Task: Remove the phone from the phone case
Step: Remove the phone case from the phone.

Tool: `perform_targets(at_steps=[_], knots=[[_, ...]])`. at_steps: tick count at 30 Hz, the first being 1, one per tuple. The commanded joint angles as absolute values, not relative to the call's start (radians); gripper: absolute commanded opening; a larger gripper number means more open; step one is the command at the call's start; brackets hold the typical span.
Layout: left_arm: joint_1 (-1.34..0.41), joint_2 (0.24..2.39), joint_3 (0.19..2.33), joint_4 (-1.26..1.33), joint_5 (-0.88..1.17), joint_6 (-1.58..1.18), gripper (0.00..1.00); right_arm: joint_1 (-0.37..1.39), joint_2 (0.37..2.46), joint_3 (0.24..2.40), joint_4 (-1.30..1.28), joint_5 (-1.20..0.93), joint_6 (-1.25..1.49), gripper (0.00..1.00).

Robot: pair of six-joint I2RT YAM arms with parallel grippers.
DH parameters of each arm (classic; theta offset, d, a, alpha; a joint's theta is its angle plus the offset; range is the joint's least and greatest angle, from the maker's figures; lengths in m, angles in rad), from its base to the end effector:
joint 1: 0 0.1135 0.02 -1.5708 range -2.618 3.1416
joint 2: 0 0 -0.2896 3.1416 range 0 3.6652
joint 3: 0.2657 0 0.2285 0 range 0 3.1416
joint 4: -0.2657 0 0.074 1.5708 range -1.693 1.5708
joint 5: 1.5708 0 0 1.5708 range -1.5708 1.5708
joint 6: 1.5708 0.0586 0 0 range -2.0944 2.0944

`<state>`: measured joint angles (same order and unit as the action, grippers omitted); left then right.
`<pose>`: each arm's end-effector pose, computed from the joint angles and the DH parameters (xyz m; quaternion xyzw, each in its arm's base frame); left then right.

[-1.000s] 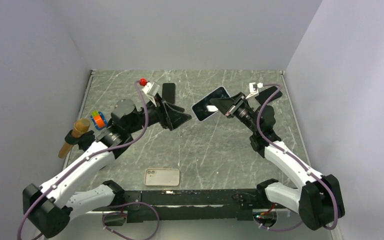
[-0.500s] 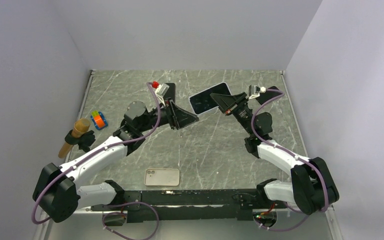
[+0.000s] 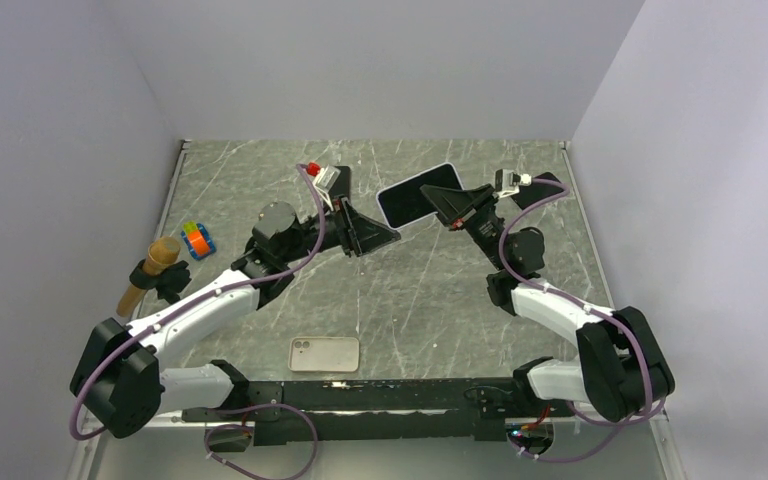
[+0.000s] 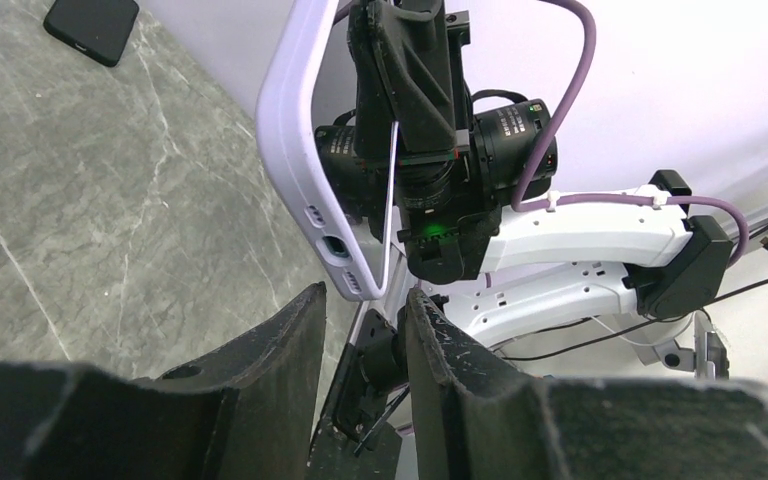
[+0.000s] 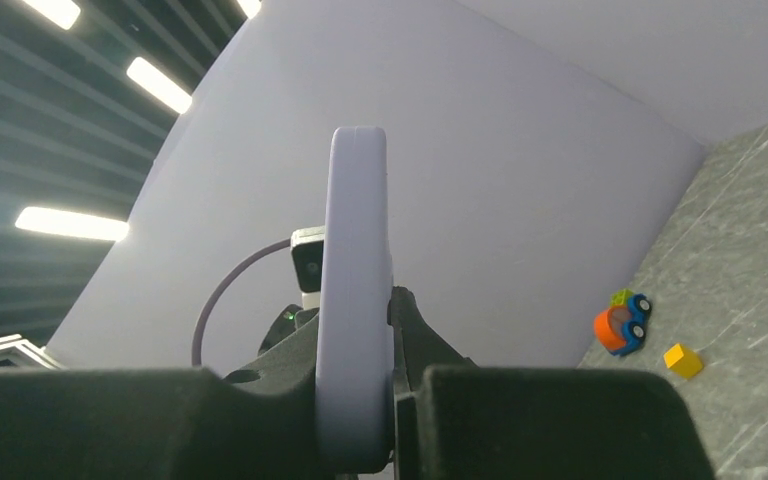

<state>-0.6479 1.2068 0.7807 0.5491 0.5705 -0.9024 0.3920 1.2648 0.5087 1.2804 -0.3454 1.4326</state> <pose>0.1921 -0.1851 0.3628 0.1285 0.6572 -0.6363 0.3831 0.2199 0.1124 0.3467 0.1156 0.5011 0.7274 0.4543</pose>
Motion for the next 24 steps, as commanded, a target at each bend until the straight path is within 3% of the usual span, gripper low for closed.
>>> perform_targets(at_steps=[1, 6, 9, 11, 17, 24], knots=[[-0.652, 1.212, 0.800, 0.614, 0.564, -0.902, 0.40, 0.396, 1.255, 0.514, 1.431, -0.337, 1.460, 0.00], [-0.652, 1.224, 0.802, 0.614, 0.559, -0.895, 0.32, 0.405, 1.251, 0.520, 1.424, -0.340, 1.461, 0.00], [-0.652, 1.237, 0.813, 0.617, 0.570, -0.877, 0.08, 0.420, 1.245, 0.530, 1.414, -0.349, 1.476, 0.00], [-0.652, 1.242, 0.809, 0.645, 0.585, -0.860, 0.00, 0.430, 1.230, 0.545, 1.369, -0.363, 1.490, 0.00], [-0.650, 1.189, 0.772, 0.692, 0.662, -0.585, 0.00, 0.413, 1.227, 0.615, 1.206, -0.513, 1.653, 0.00], [-0.619, 1.134, 0.788, 0.462, 0.580, -0.414, 0.00, 0.433, 1.342, 0.653, 1.469, -0.676, 1.992, 0.00]])
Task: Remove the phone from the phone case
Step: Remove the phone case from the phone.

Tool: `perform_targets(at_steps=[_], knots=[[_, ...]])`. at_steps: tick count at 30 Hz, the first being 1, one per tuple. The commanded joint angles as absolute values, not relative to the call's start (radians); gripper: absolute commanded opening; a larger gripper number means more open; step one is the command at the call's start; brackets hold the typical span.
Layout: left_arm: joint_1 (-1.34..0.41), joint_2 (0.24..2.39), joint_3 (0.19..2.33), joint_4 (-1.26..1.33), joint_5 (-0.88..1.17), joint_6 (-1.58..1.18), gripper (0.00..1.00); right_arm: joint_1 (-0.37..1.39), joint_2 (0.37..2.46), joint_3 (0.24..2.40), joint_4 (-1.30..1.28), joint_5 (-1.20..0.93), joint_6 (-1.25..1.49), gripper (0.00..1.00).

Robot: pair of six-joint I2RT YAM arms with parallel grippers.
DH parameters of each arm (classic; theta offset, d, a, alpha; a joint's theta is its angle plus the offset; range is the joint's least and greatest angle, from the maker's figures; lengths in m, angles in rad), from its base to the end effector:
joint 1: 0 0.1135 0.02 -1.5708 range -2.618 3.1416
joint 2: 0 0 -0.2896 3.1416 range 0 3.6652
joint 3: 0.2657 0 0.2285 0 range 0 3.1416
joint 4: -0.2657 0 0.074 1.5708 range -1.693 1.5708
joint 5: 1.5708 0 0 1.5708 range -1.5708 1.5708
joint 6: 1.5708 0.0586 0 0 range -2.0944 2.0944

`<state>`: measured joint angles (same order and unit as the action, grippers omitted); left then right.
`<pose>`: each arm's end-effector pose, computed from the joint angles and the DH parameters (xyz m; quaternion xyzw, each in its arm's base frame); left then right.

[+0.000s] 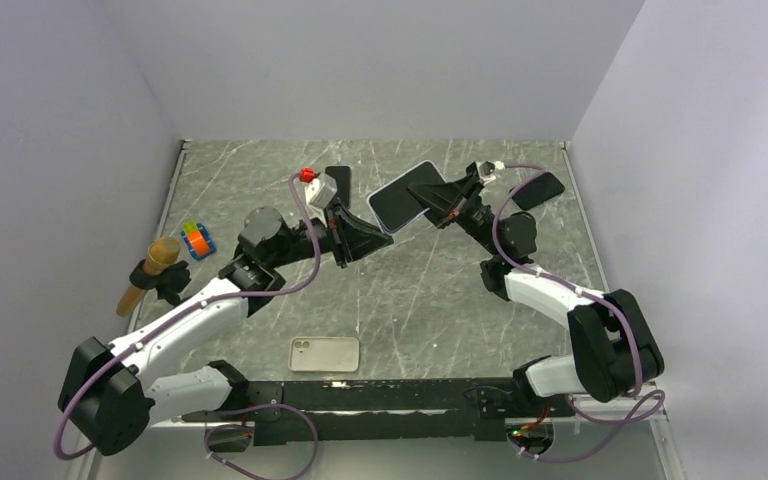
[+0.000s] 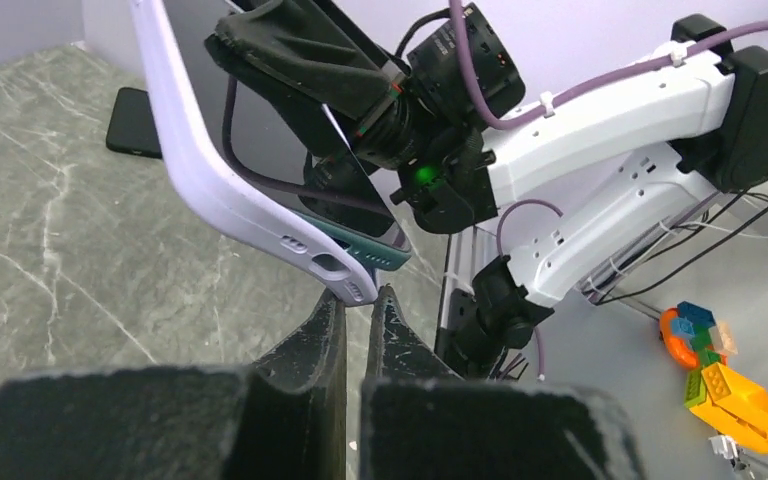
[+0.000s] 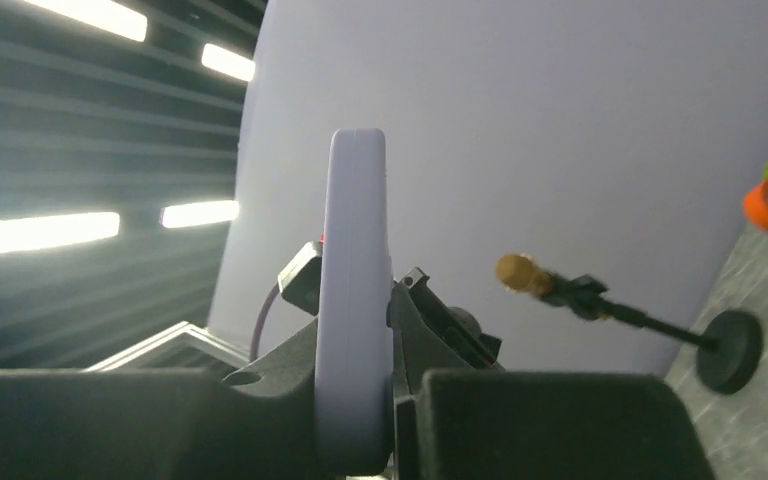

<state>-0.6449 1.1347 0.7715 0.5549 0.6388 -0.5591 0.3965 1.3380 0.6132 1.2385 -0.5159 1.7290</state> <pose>0.1739 -0.1745 0.3768 0.2679 0.5931 -0.5795 0.4906 0.2350 0.1297 0.3554 0.1282 0.5195 0.7921 0.2938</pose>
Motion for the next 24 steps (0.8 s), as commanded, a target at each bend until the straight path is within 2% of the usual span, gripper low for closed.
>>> perform_targets(at_steps=[1, 6, 9, 11, 17, 18, 19, 21, 24], knots=[[-0.609, 1.141, 0.791, 0.455, 0.572, -0.439, 0.00, 0.434, 1.333, 0.645, 1.471, -0.671, 1.992, 0.00], [-0.592, 1.216, 0.845, 0.324, 0.518, -0.571, 0.00, 0.431, 1.349, 0.656, 1.621, -0.638, 2.051, 0.00], [-0.595, 1.194, 0.802, 0.455, 0.586, -0.647, 0.00, 0.404, 1.334, 0.654, 1.534, -0.675, 1.951, 0.00], [-0.598, 1.163, 0.799, 0.452, 0.640, -0.640, 0.02, 0.375, 1.319, 0.649, 1.469, -0.691, 1.851, 0.00], [-0.598, 1.008, 0.807, 0.248, 0.738, -0.525, 0.70, 0.288, 1.282, 0.648, 1.340, -0.760, 1.679, 0.00], [-0.598, 0.975, 0.803, 0.229, 0.739, -0.518, 0.79, 0.283, 1.283, 0.657, 1.330, -0.781, 1.669, 0.00], [-0.597, 0.947, 0.799, 0.221, 0.739, -0.519, 0.82, 0.277, 1.288, 0.668, 1.331, -0.801, 1.664, 0.00], [-0.591, 0.907, 0.798, 0.223, 0.753, -0.536, 0.82, 0.272, 1.306, 0.698, 1.357, -0.857, 1.673, 0.00], [-0.562, 0.913, 0.829, 0.231, 0.802, -0.601, 0.66, 0.271, 1.333, 0.735, 1.426, -0.922, 1.719, 0.00]])
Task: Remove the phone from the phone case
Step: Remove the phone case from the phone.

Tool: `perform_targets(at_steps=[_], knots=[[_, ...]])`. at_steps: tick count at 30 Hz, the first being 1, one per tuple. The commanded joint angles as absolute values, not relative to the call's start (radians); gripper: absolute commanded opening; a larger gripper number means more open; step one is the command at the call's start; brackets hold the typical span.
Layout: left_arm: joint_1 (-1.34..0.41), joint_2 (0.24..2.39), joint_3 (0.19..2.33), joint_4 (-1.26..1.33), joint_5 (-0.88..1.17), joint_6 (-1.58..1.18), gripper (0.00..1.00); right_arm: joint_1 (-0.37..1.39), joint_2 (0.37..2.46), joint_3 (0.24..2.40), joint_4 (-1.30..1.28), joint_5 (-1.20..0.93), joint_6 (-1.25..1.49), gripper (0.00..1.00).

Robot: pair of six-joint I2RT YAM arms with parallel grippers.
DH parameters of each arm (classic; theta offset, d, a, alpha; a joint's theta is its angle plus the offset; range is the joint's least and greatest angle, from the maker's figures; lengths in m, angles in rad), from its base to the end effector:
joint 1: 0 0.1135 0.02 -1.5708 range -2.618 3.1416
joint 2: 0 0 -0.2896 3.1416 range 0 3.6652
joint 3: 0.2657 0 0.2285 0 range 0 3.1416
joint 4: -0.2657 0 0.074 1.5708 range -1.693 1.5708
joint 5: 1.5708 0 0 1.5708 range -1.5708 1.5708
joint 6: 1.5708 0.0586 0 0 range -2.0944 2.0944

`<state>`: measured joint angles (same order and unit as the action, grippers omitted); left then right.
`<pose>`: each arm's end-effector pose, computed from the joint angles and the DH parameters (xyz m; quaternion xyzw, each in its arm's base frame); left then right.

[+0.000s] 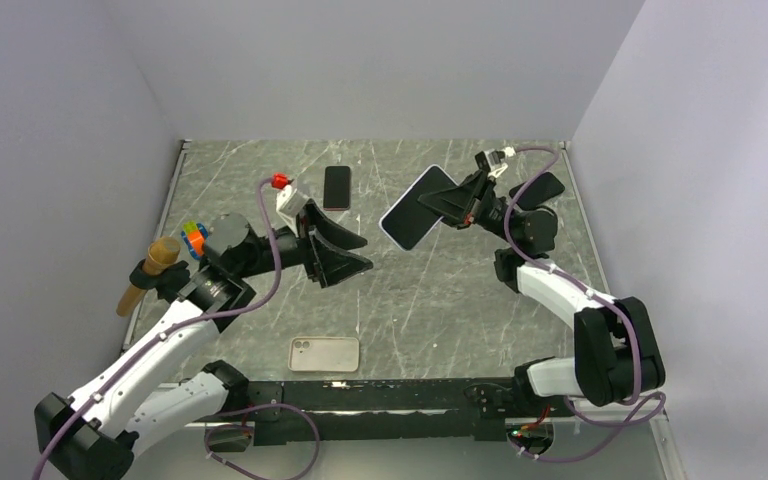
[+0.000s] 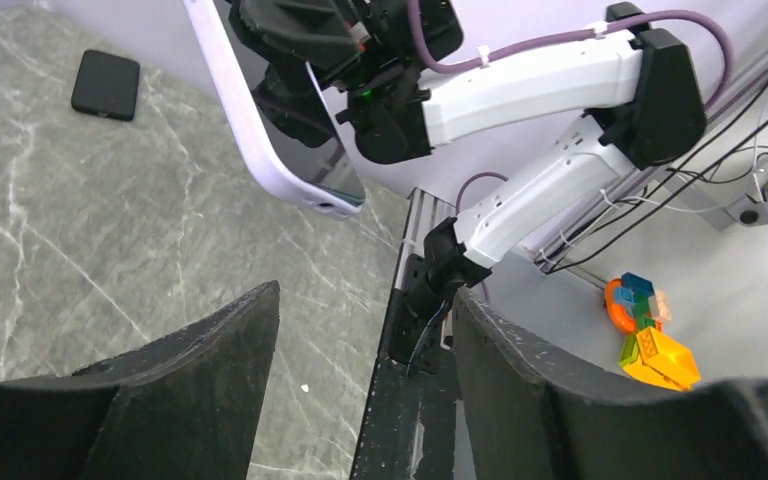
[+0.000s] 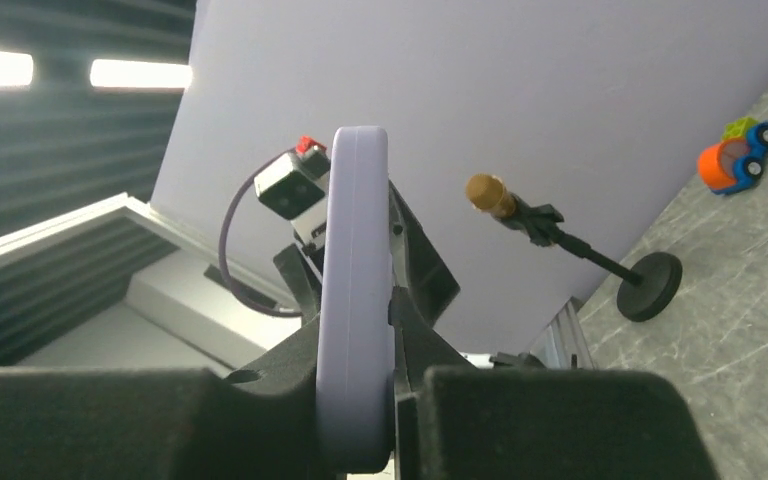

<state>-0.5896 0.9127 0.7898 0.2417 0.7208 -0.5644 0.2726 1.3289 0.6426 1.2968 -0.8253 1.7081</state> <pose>0.1333 -0.1357 0.3891 0.2715 0.6179 -0.5780 0.4588 0.2315 0.1094 0.3666 0.0104 0.5527 0.7810 0.2907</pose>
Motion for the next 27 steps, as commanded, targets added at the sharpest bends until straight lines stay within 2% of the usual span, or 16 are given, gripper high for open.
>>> perform_targets(at_steps=[1, 4, 12, 17, 19, 24, 27], knots=[[-0.546, 0.924, 0.841, 0.234, 0.822, -0.623, 0.62, 0.271, 1.338, 0.743, 1.450, -0.936, 1.735, 0.00], [-0.522, 0.948, 0.851, 0.276, 0.857, -0.666, 0.63, 0.273, 1.322, 0.756, 1.438, -0.959, 1.732, 0.00], [-0.524, 0.989, 0.894, 0.280, 0.854, -0.644, 0.79, 0.277, 1.241, 0.769, 1.215, -0.974, 1.571, 0.00], [-0.554, 1.023, 0.903, 0.303, 0.863, -0.647, 0.81, 0.290, 1.207, 0.784, 1.084, -0.967, 1.463, 0.00], [-0.565, 1.039, 0.921, 0.263, 0.854, -0.626, 0.77, 0.295, 1.202, 0.791, 1.069, -0.968, 1.449, 0.00], [-0.573, 1.067, 0.925, 0.302, 0.858, -0.666, 0.51, 0.302, 1.189, 0.795, 1.040, -0.962, 1.416, 0.00], [-0.575, 1.079, 0.931, 0.305, 0.864, -0.672, 0.44, 0.307, 1.186, 0.800, 1.020, -0.964, 1.394, 0.00]])
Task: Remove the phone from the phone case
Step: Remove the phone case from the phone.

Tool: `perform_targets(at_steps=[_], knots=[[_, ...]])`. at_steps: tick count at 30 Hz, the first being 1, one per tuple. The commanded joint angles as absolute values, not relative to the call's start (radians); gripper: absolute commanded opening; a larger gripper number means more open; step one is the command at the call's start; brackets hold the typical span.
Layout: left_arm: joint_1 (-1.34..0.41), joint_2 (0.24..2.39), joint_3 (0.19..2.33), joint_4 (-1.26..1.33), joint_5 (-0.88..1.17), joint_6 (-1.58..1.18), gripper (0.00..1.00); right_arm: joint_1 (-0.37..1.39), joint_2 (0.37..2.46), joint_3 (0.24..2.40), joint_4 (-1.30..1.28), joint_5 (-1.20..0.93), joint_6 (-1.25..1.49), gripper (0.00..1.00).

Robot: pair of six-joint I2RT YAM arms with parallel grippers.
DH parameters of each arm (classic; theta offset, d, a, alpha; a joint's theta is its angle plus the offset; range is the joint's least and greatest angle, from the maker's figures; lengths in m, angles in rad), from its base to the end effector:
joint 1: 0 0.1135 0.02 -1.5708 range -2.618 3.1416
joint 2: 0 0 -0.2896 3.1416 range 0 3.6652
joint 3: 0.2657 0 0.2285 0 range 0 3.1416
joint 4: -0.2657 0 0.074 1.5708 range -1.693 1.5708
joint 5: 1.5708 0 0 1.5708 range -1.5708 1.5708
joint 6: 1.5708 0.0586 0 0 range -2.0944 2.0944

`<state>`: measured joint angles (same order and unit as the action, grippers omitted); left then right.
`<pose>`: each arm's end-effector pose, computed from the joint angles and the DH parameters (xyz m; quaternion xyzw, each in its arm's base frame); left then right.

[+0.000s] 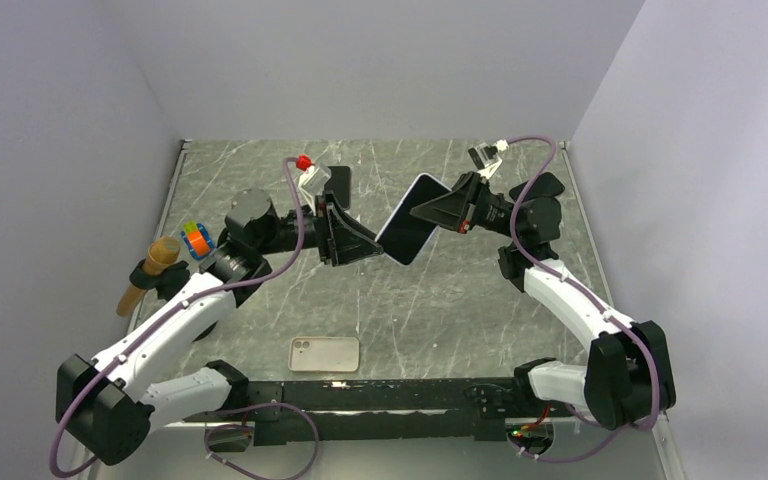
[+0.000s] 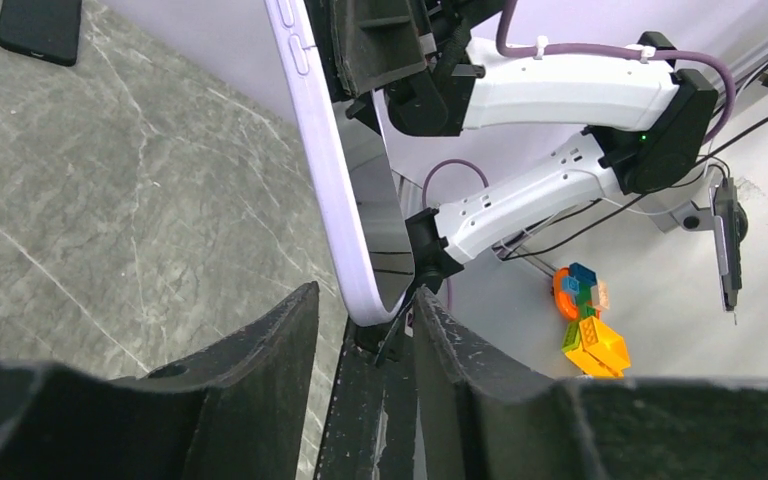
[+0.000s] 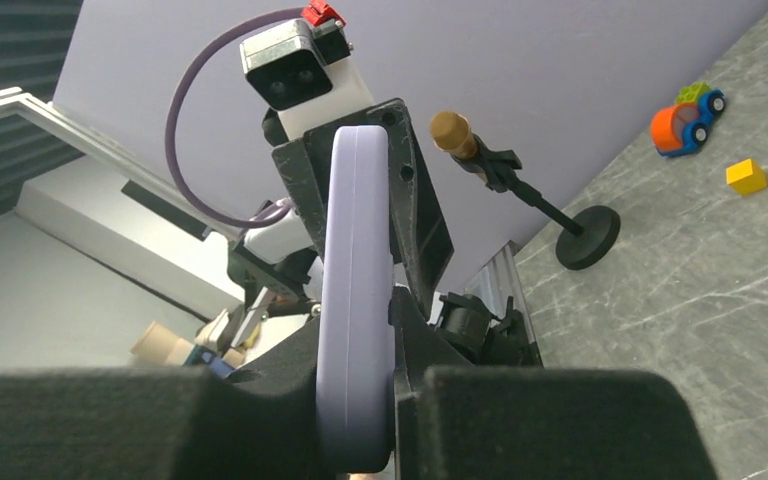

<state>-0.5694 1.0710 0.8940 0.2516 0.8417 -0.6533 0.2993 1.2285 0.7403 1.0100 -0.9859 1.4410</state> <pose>0.1630 -0.1562 0.3963 0.2732 0.6329 -0.6116 0.3883 0.2129 0.1168 0.3889 -0.1063 0.5925 0.7357 0.3105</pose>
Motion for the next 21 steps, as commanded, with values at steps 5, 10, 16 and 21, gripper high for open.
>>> perform_targets(at_steps=[5, 10, 16, 21], knots=[[-0.579, 1.094, 0.956, 0.278, 0.914, -0.643, 0.23, 0.309, 1.175, 0.801, 0.994, -0.961, 1.380, 0.00], [-0.586, 1.105, 0.950, 0.326, 1.045, -0.595, 0.01, 0.310, 1.192, 0.822, 1.037, -0.987, 1.449, 0.00], [-0.578, 1.107, 0.930, 0.350, 1.169, -0.492, 0.00, 0.330, 1.305, 0.813, 1.446, -1.040, 1.856, 0.00], [-0.552, 1.126, 0.903, 0.421, 1.155, -0.508, 0.00, 0.383, 1.341, 0.803, 1.707, -0.958, 2.092, 0.00]])
